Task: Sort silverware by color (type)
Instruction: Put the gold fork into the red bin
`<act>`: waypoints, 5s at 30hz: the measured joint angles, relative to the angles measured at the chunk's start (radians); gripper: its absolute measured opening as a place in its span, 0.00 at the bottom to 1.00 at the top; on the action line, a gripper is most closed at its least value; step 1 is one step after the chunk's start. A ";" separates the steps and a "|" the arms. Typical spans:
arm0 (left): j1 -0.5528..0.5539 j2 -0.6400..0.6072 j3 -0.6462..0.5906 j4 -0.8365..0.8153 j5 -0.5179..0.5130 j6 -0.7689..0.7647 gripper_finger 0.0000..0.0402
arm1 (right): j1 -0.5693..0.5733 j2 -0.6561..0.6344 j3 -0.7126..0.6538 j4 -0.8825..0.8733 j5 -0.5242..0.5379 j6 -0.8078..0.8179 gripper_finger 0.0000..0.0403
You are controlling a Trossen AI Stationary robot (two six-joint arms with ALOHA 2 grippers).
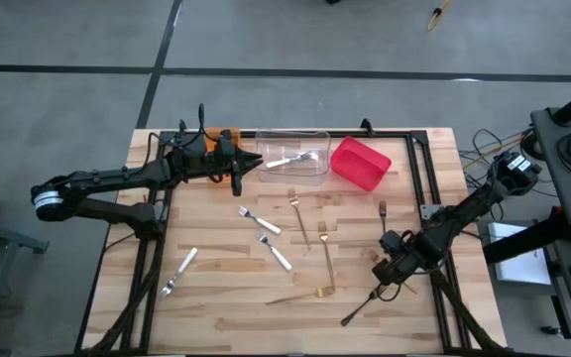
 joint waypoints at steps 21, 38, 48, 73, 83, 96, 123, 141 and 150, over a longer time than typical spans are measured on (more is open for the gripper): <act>0.000 0.000 0.000 0.000 0.000 0.000 0.13 | -0.002 0.002 -0.004 0.016 0.018 -0.104 0.45; 0.000 0.000 -0.004 0.000 -0.049 0.016 0.13 | -0.006 0.004 -0.004 0.062 0.244 -0.086 0.22; 0.000 0.000 -0.006 0.000 -0.053 0.016 0.13 | -0.075 0.002 0.017 0.057 0.166 -0.161 0.22; 0.000 0.000 -0.006 0.000 -0.053 0.016 0.13 | -0.101 0.001 0.138 -0.167 -0.397 -0.196 0.22; 0.000 0.000 -0.006 0.001 -0.053 0.016 0.13 | -0.099 0.027 0.139 -0.141 -0.326 -0.195 0.22; 0.000 0.000 -0.007 0.000 -0.053 0.016 0.13 | -0.101 0.071 0.156 -0.161 -0.299 -0.177 0.50; 0.000 0.000 -0.007 0.000 -0.053 0.016 0.13 | -0.101 0.276 0.182 -0.108 -0.228 -0.293 0.29; 0.000 0.000 -0.007 0.000 -0.053 0.023 0.13 | -0.105 0.275 0.182 -0.094 -0.151 -0.312 0.04; 0.000 0.000 -0.007 0.000 -0.053 0.023 0.13 | -0.107 0.269 0.195 -0.099 -0.130 -0.302 0.04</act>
